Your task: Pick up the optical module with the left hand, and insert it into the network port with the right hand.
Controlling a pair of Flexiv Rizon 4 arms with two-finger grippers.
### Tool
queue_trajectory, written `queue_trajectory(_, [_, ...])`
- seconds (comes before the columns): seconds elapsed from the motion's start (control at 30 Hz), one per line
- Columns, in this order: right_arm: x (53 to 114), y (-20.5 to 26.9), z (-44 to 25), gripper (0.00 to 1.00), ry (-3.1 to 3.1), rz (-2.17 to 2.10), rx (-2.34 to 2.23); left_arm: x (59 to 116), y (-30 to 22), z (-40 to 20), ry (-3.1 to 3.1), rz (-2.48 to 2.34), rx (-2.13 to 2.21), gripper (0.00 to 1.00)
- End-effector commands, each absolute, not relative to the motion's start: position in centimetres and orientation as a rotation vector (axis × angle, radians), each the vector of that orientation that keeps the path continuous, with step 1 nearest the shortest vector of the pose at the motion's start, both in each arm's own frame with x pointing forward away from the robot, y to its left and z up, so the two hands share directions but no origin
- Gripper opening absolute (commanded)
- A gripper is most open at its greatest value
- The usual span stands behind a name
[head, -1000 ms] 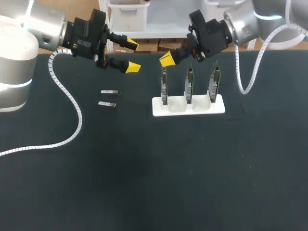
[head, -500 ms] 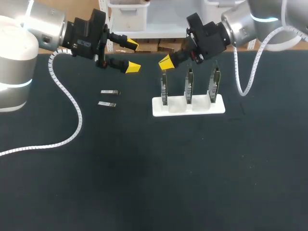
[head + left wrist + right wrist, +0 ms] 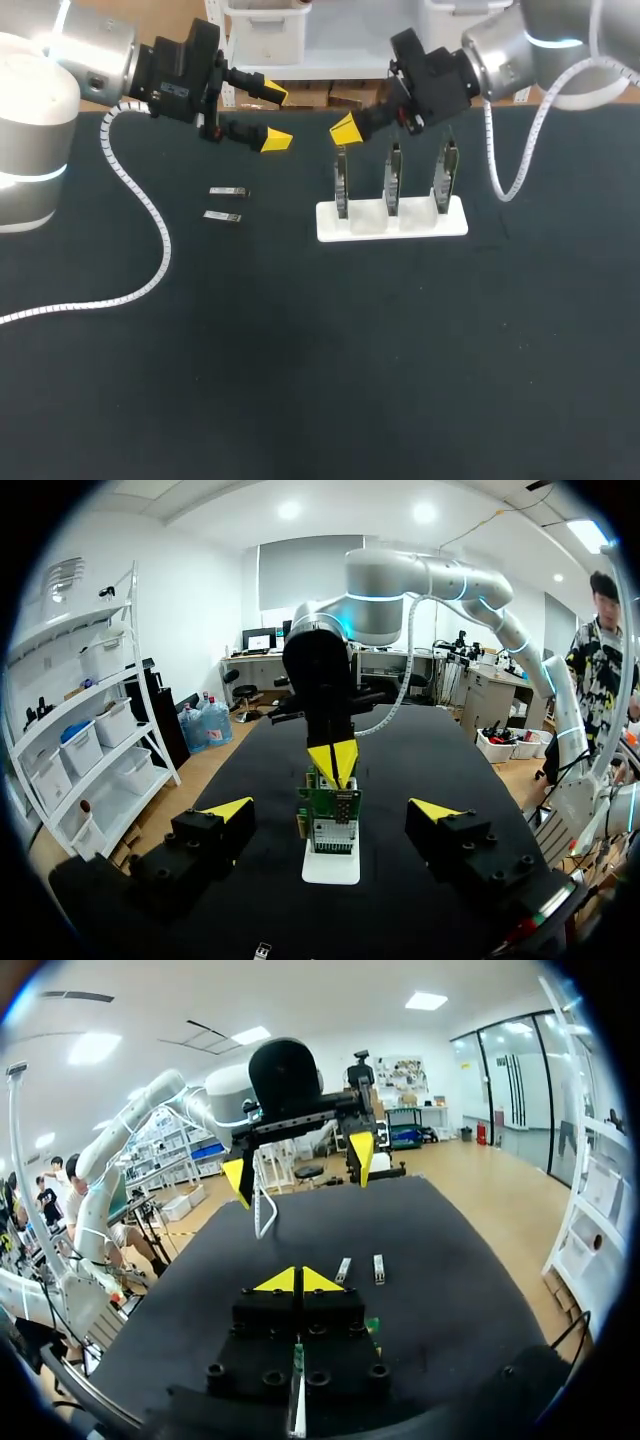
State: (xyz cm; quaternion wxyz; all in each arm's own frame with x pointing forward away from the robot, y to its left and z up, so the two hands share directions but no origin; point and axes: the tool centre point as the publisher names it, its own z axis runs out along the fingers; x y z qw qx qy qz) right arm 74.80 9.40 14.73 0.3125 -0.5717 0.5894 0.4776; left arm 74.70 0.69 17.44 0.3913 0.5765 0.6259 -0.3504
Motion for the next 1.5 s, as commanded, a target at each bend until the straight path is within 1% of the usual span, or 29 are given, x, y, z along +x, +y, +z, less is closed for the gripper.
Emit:
queue_trajectory(0.03, [74.8, 9.1, 15.8, 0.00, 1.536, 1.254, -1.508, 74.7, 0.6, 17.5, 1.596, -0.886, 1.464, 1.00])
queue_trajectory(0.33, [74.5, 9.0, 18.0, 0.00, 1.510, 1.229, -1.531, 74.7, 0.6, 17.5, 1.596, -0.886, 1.464, 1.00])
queue_trajectory(0.37, [74.4, 8.8, 18.2, 0.26, 1.501, 1.225, -1.538, 74.7, 0.6, 17.5, 1.596, -0.886, 1.464, 1.00])
queue_trajectory(0.4, [74.4, 8.7, 18.3, 0.65, 1.510, 1.220, -1.538, 74.7, 0.6, 17.5, 1.596, -0.886, 1.464, 1.00])
queue_trajectory(0.43, [74.5, 8.5, 18.3, 1.00, 1.526, 1.227, -1.518, 74.7, 0.6, 17.5, 1.596, -0.886, 1.464, 1.00])
queue_trajectory(0.73, [74.2, 7.1, 18.5, 1.00, 1.520, 1.240, -1.550, 74.7, 0.6, 17.5, 1.596, -0.886, 1.464, 1.00])
queue_trajectory(1.0, [73.9, 4.7, 20.0, 1.00, 1.524, 1.163, -1.652, 74.7, 0.6, 17.5, 1.596, -0.886, 1.464, 1.00])
queue_trajectory(1.5, [73.2, 0.3, 20.2, 1.00, 1.587, 1.146, -1.583, 74.7, 0.6, 17.5, 1.596, -0.886, 1.464, 1.00])
